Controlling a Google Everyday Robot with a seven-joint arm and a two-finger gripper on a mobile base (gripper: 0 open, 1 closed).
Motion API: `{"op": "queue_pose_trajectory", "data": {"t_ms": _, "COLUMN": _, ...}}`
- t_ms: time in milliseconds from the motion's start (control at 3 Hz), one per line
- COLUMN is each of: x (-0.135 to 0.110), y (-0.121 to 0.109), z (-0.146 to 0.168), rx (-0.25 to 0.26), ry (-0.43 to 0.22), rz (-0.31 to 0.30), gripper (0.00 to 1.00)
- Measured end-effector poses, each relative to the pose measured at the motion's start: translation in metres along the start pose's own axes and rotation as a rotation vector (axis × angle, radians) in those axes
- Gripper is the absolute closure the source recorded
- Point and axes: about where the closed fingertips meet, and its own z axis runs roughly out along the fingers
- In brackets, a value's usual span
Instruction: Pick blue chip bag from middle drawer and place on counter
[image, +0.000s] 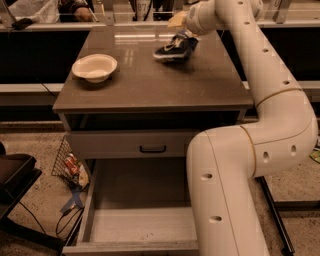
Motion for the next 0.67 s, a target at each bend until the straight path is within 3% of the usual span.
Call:
{"op": "queue_pose_trajectory", "data": {"t_ms": 333, "x": 0.0021, "y": 0.0006, "z": 0.0031, "rx": -0.001, "ry": 0.004, "rz": 0.001, "gripper": 0.0}}
{"op": "queue_pose_trajectory", "data": {"t_ms": 667, "x": 0.0022, "y": 0.0006, "z": 0.0032, "rx": -0.001, "ry": 0.004, "rz": 0.001, "gripper": 0.0}}
